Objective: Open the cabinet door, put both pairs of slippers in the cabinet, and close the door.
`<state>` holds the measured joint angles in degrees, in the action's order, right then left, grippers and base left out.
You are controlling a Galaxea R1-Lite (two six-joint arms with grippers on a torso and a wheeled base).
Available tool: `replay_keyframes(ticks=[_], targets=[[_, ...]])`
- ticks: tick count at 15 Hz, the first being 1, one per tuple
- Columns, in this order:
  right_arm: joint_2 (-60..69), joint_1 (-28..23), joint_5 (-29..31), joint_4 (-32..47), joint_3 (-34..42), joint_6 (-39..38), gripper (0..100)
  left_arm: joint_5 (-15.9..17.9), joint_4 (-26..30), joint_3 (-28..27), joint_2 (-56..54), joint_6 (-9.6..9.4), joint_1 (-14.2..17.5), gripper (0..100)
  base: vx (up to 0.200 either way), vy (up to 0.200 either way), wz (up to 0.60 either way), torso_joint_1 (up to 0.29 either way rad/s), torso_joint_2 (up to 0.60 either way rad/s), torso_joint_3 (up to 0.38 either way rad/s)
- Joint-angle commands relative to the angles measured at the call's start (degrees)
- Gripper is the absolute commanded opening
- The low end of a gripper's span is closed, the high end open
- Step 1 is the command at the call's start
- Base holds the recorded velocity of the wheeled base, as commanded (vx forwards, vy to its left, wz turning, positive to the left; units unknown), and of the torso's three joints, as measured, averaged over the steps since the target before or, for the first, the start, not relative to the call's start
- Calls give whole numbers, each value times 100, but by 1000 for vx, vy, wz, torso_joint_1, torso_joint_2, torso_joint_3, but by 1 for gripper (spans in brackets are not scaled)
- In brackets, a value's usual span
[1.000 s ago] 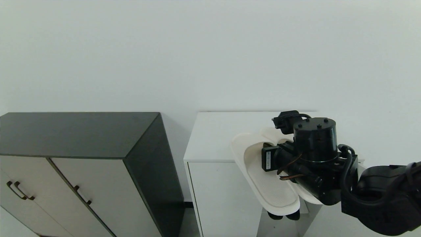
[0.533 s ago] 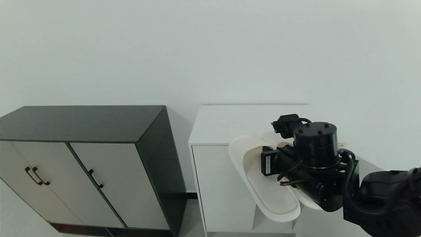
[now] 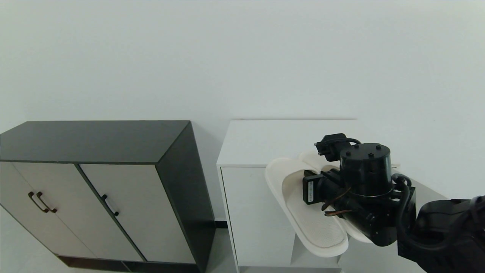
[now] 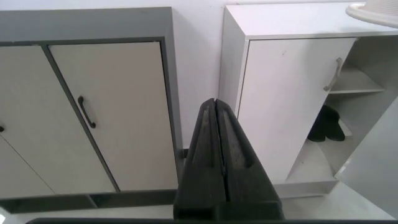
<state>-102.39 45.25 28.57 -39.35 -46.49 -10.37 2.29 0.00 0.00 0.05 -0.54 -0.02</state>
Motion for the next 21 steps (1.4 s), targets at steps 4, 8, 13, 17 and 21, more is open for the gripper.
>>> replay_keyframes(ticks=[4,8,13,17,21], targets=[[-9,10,-1,-64,9,18,0,-1,0,0,4,1,2,0,0,-200,0,1,1,2],[0,10,-1,-81,26,18,0,-1,0,0,-5,1,-6,0,0,-200,0,4,5,5],[35,10,-1,-117,53,18,0,-1,0,0,4,1,2,0,0,-200,0,5,-1,0],[44,19,-10,-275,97,27,0,-1,0,0,-5,1,-6,0,0,-100,0,0,0,0],[70,89,-10,-328,149,35,0,-1,0,0,-5,1,-6,0,0,0,0,0,0,0]])
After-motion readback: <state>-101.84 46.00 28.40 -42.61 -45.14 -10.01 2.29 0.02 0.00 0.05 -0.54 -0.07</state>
